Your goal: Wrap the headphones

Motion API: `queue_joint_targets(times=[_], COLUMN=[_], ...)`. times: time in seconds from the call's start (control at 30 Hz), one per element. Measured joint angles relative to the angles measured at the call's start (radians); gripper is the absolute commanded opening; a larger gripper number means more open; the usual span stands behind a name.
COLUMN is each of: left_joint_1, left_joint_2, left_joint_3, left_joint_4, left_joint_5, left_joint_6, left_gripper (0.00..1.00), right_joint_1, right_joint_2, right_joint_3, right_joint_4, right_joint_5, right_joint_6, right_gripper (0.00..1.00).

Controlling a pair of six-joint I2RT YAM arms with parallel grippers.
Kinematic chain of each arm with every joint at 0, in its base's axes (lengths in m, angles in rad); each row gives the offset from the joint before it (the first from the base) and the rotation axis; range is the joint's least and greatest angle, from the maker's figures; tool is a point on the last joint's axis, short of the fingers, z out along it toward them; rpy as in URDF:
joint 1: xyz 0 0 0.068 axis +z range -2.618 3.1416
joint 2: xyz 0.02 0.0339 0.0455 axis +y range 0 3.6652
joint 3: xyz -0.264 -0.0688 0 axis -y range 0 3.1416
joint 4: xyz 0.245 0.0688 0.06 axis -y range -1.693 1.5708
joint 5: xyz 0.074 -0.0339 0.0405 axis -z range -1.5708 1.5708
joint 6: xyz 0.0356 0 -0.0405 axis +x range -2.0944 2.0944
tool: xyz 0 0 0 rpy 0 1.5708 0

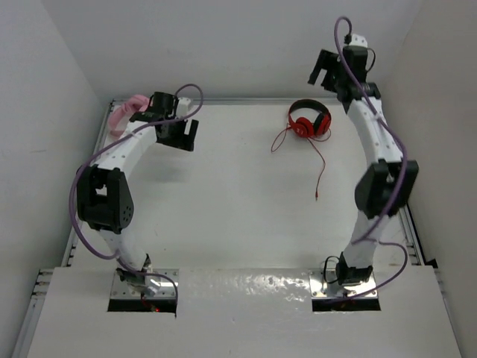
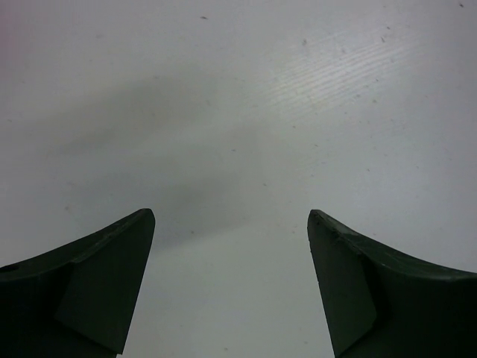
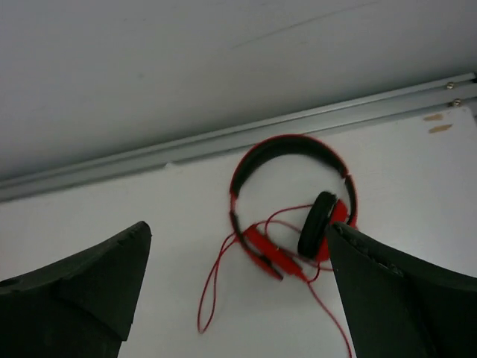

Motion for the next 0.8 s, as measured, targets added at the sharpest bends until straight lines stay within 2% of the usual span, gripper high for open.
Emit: queue_joint_targets(times=[0.07, 0.13, 0.2, 0.33, 0.37, 0.43, 0.47, 0.5, 0.57, 0.6, 0.63, 0.73, 0.8], left_joint_1=[0.011, 0.026, 0.042, 0.061, 0.064, 0.065, 0.065, 0.065, 0.065, 0.065, 0.065, 0.058, 0.048], left_joint_2=[0.000, 0.001, 0.006, 0.040, 0.051, 0.071, 0.078, 0.085, 0.089, 0.089, 0.089, 0.089, 0.089], left_joint_3=[0.013, 0.014, 0.016, 0.045, 0.057, 0.077, 0.082, 0.089, 0.093, 0.096, 0.103, 0.131, 0.171], left_joint_4=[-0.002, -0.016, -0.039, -0.072, -0.078, -0.087, -0.088, -0.091, -0.092, -0.097, -0.103, -0.117, -0.143], left_joint_5=[-0.022, -0.043, -0.060, -0.072, -0.072, -0.071, -0.071, -0.069, -0.067, -0.064, -0.060, -0.038, -0.025], left_joint_6=[0.014, 0.023, 0.031, 0.043, 0.045, 0.050, 0.050, 0.050, 0.052, 0.053, 0.058, 0.082, 0.102], left_gripper=[0.81, 0.79, 0.79, 0.76, 0.76, 0.75, 0.74, 0.73, 0.67, 0.61, 0.61, 0.62, 0.66], right_joint_1=[-0.008, -0.013, -0.016, -0.024, -0.026, -0.026, -0.026, -0.024, -0.021, -0.019, -0.015, 0.004, 0.042], right_joint_2=[0.188, 0.329, 0.424, 0.525, 0.542, 0.563, 0.566, 0.567, 0.563, 0.555, 0.546, 0.486, 0.385], right_joint_3=[0.210, 0.320, 0.338, 0.228, 0.196, 0.156, 0.147, 0.131, 0.113, 0.100, 0.084, 0.008, -0.114], right_joint_4=[-0.019, -0.030, -0.040, -0.050, -0.062, -0.069, -0.069, -0.056, -0.031, -0.019, -0.011, 0.025, 0.071], right_joint_5=[0.097, 0.192, 0.288, 0.378, 0.380, 0.364, 0.359, 0.351, 0.356, 0.352, 0.351, 0.354, 0.356], right_joint_6=[0.041, 0.078, 0.106, 0.138, 0.145, 0.153, 0.156, 0.164, 0.157, 0.154, 0.143, 0.054, -0.048], right_gripper=[0.99, 0.99, 0.99, 0.96, 0.87, 0.77, 0.65, 0.32, 0.05, 0.00, 0.00, 0.00, 0.00])
